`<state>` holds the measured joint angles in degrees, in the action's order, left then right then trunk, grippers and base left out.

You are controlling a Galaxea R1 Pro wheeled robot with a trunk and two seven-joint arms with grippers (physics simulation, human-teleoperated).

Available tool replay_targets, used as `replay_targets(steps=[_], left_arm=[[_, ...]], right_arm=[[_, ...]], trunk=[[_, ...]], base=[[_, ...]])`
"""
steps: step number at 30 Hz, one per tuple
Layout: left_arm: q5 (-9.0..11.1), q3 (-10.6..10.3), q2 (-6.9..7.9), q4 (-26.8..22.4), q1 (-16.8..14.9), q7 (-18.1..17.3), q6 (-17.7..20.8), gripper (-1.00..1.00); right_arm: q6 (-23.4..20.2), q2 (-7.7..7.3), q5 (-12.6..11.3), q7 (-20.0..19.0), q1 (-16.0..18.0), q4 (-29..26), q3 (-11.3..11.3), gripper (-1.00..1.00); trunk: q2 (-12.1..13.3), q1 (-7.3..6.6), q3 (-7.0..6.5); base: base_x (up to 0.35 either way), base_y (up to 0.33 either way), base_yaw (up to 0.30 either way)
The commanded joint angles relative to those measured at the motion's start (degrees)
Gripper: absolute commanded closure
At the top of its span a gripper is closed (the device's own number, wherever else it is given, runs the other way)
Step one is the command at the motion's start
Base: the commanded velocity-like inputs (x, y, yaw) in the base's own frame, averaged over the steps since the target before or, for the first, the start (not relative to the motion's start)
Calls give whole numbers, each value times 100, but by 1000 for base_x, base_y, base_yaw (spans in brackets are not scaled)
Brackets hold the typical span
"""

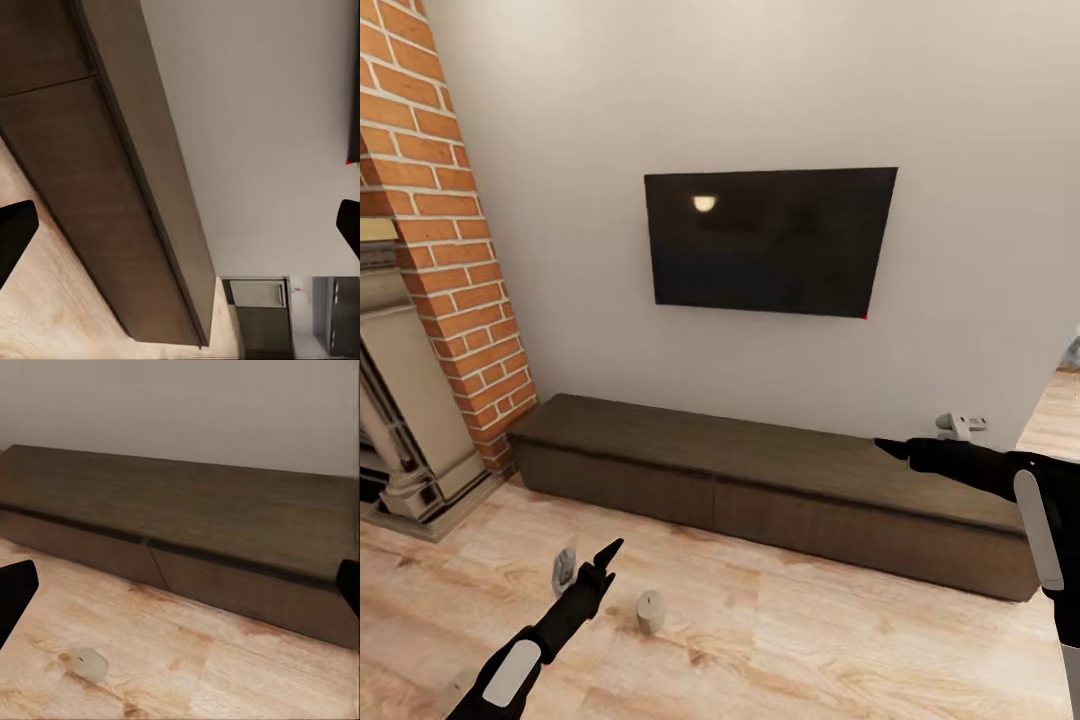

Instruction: Place each of the two pumpkins and all three candles from the living room inside a cabinet in the living room (use any cabinet), then make sure every cabinet is closed, and position the cauldron so it is next to a table in the living room.

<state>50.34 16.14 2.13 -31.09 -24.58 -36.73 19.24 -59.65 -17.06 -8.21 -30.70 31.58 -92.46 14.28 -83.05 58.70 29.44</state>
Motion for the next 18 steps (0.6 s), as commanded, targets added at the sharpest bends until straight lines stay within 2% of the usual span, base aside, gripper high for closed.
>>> replay_targets(steps=[1, 13, 18], left_arm=[[37, 14, 1, 1, -3, -6, 53, -100], [46, 20, 32, 1, -11, 13, 60, -100], [54, 27, 80, -1, -12, 8, 67, -100]], right_arm=[[-35, 0, -32, 3, 6, 0, 5, -100], [-35, 3, -32, 3, 6, 0, 3, -100], [-35, 2, -32, 3, 6, 0, -2, -100]], trunk=[[-3, 3, 6], [-3, 3, 6], [-3, 3, 6]], base=[[341, -93, -276], [341, -122, -274], [341, -154, -139]])
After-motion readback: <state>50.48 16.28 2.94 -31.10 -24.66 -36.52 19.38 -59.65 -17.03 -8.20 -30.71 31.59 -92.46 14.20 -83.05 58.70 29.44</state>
